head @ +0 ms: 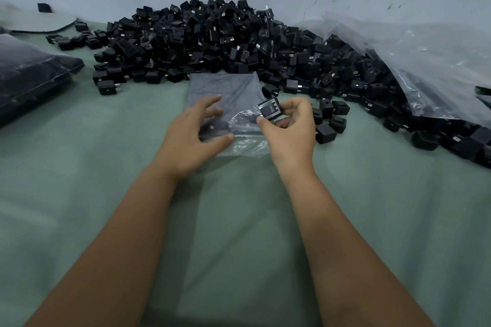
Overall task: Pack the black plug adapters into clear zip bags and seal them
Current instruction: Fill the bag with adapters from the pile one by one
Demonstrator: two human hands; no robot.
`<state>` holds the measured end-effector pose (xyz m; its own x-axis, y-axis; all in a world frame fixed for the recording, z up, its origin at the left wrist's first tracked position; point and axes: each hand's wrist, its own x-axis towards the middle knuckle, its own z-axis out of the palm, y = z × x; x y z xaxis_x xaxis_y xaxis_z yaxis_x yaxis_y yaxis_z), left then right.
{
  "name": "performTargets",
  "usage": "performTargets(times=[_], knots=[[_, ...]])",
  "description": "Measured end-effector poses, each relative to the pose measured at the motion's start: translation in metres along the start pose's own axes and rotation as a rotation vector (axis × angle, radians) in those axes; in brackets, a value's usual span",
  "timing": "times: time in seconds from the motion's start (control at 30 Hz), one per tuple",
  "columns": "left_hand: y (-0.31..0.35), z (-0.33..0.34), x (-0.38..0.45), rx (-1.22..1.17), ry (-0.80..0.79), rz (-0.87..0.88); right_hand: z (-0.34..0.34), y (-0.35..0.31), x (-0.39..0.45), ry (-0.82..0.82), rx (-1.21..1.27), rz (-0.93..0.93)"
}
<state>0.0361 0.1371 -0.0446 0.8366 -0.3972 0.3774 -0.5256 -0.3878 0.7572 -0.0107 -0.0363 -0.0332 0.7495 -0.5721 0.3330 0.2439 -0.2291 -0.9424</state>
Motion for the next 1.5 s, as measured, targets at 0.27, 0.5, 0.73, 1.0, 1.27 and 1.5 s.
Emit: performTargets(times=[0.27, 0.5, 0.73, 1.0, 1.27, 1.5], knots=[[-0.005, 0.001, 0.003, 0.220, 0.009, 0.073, 0.002, -0.001, -0.002, -0.074, 0.065, 0.001], [-0.002, 0.001, 0.004, -0.114, 0.129, -0.099, 0.009, -0.003, -0.016, -0.139, 0.061, -0.212], [-0.001, -0.004, 0.006, -0.344, 0.188, -0.212, 0.014, 0.005, -0.028, -0.410, -0.578, -0.607], [-0.003, -0.002, 0.007, -0.424, 0.269, -0.274, 0.012, 0.009, -0.028, -0.547, -0.702, -0.558], [-0.006, 0.002, 0.008, -0.048, 0.097, -0.149, 0.014, 0.009, -0.027, -0.480, -0.668, -0.529], [-0.001, 0.004, 0.007, -0.191, 0.262, -0.190, 0.013, 0.008, -0.029, -0.461, -0.696, -0.508]])
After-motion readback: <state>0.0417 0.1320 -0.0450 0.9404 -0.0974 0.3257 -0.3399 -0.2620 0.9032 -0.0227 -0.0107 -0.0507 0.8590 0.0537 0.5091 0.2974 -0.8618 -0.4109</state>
